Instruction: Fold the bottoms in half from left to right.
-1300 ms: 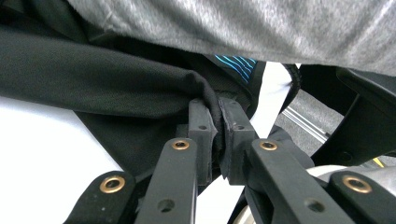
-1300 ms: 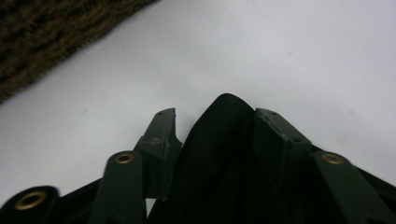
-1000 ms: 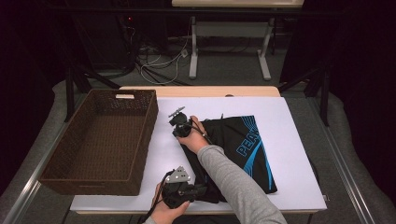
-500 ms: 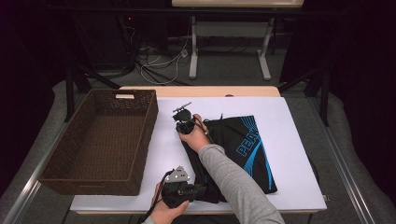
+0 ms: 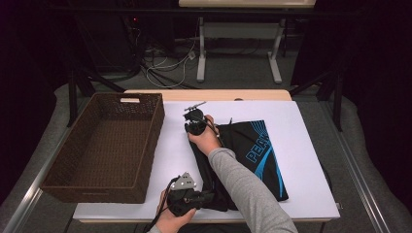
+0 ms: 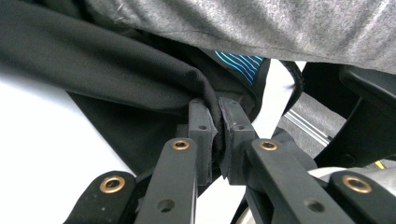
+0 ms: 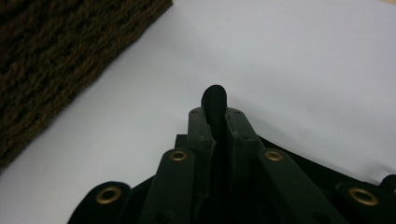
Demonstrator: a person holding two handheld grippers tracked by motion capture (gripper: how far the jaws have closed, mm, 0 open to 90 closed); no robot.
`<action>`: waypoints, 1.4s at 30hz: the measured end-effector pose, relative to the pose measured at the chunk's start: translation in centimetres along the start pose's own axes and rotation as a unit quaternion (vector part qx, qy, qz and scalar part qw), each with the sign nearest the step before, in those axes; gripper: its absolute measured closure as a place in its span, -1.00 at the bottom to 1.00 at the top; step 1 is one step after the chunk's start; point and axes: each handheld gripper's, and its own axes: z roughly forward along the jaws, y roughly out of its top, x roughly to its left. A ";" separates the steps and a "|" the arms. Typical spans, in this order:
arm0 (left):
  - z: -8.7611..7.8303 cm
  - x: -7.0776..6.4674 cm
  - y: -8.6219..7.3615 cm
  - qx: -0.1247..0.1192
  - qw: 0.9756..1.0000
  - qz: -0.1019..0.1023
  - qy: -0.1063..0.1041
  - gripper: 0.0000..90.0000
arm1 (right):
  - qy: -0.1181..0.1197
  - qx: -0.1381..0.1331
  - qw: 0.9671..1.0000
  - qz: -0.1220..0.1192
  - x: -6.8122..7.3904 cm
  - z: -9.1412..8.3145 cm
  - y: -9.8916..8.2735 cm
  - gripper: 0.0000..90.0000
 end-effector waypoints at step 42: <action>-12.7 0.9 2.9 -0.099 0.989 0.011 0.107 0.88 | 0.051 -0.093 0.994 0.037 2.8 -5.5 9.3 0.82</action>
